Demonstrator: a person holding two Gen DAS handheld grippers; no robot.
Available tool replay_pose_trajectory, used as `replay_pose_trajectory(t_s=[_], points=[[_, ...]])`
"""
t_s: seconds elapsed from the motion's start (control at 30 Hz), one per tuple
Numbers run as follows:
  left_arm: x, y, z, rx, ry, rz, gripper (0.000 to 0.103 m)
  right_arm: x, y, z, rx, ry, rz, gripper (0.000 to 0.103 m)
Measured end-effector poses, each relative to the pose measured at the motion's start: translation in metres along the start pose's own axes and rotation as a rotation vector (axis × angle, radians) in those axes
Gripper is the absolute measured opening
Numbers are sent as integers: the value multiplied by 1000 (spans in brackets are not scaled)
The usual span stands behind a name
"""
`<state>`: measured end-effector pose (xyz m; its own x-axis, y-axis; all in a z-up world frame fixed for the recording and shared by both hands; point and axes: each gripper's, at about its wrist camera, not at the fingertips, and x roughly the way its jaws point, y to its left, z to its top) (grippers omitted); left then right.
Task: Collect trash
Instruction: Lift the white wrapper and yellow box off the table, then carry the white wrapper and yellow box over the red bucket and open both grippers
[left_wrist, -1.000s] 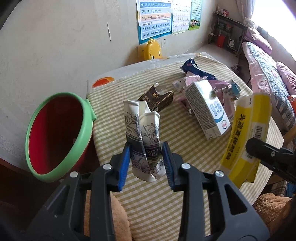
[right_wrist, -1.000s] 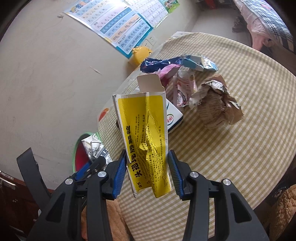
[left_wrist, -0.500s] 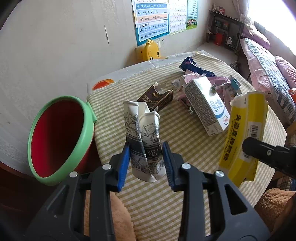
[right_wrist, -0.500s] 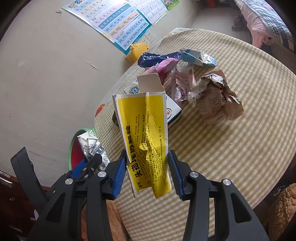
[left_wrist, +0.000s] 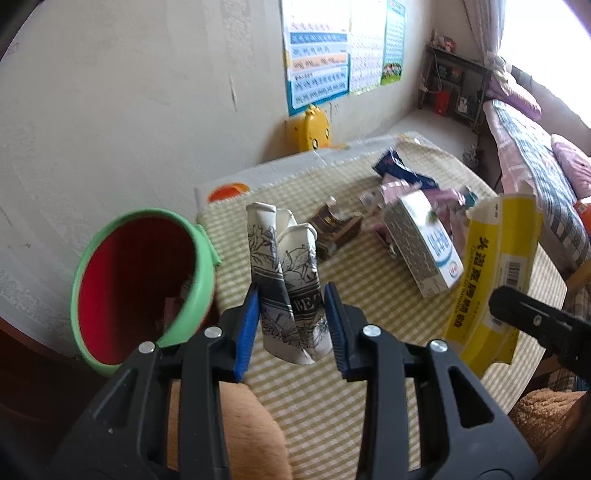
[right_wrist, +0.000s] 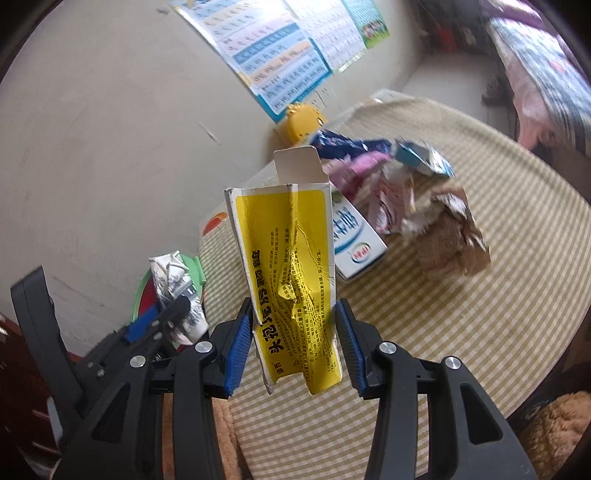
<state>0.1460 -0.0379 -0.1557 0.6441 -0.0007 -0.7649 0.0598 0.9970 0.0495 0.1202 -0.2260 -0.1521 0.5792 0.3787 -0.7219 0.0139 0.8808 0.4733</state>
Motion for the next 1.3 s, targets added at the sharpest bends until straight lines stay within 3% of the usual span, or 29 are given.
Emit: replay_pose_trajectory(t_s=[0.23,0.53,0.73,1.03,1.3], points=[[-15,38,10,-11,-36,31,34,-15,43,6,-184,-75,-66,42],[-27,103,12,-77,-88,125,34,-2,102,0,-320,-61,-37,42],[-24,140,10,-129,-95,189,34,19,133,-2,-333,-31,13,42],[-8,188,-1,-247,-65,228,34,60,182,1,-351,1,117,43],[12,222,-14,-337,-12,235,34,106,216,-7,-417,90,118,44]])
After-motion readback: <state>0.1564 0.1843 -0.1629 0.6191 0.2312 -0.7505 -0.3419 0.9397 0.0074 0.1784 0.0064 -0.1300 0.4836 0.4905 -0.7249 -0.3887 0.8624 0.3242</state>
